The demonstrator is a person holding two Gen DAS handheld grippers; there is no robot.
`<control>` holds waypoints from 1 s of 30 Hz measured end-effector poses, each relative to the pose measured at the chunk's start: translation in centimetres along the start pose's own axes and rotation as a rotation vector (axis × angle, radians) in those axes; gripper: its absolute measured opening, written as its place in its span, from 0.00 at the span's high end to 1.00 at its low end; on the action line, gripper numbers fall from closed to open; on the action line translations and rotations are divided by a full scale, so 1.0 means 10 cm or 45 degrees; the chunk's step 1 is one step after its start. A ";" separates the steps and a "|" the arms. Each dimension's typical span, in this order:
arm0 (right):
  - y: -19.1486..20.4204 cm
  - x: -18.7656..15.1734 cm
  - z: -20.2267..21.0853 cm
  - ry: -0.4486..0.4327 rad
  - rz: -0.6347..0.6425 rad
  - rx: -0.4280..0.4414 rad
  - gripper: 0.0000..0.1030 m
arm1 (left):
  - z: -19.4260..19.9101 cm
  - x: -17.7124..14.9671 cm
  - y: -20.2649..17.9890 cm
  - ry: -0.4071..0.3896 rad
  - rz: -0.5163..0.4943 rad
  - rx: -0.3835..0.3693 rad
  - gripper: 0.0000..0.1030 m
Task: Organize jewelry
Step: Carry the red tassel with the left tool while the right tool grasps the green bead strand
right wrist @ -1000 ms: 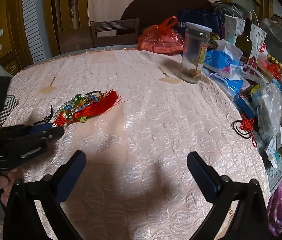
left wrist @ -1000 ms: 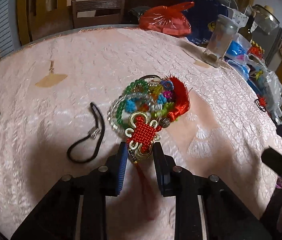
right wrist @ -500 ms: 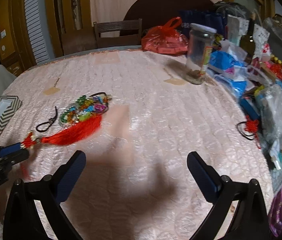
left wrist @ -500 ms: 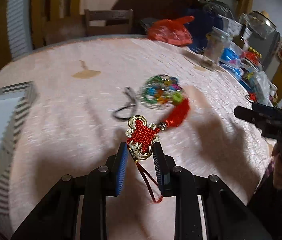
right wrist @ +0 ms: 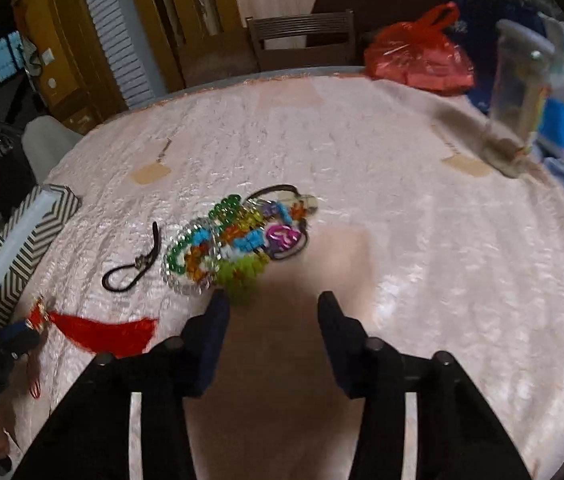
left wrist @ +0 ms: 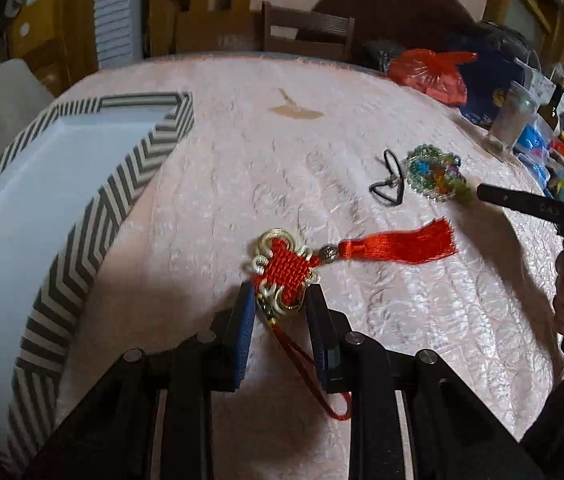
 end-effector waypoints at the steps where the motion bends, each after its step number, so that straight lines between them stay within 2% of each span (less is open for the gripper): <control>1: 0.00 0.02 -0.04 -0.008 0.004 0.003 0.61 | 0.00 0.00 -0.01 -0.014 -0.004 0.002 0.70; 3: 0.05 0.07 -0.10 -0.036 0.022 0.043 0.65 | 0.01 -0.02 -0.01 -0.042 -0.010 0.013 0.70; 5: 0.08 0.09 -0.16 -0.045 0.037 0.038 0.66 | 0.03 -0.04 -0.03 -0.062 -0.026 0.025 0.70; 10: 0.19 0.06 -0.29 -0.003 0.084 0.078 0.81 | 0.02 -0.04 -0.01 -0.080 -0.005 0.009 0.69; 12: 0.25 0.06 -0.29 0.002 0.111 0.109 0.92 | 0.02 -0.04 -0.02 -0.079 -0.010 0.011 0.69; 16: 0.28 0.04 -0.19 -0.028 0.126 0.105 0.92 | 0.02 -0.04 -0.02 -0.079 -0.009 0.009 0.69; 24: 0.33 0.07 0.65 -0.225 0.049 0.189 0.92 | 0.01 -0.03 -0.04 -0.069 -0.029 0.011 0.65; 30: 0.24 0.11 0.95 -0.301 -0.009 0.222 0.92 | 0.01 -0.03 -0.05 -0.061 -0.042 0.023 0.66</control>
Point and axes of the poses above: each gripper's, at about its wrist camera, not at the fingertips, and z roughly against the way its jaws point, y to its left, x to its top, the point moved 9 cm from there along -z, roughly the way its jaws point
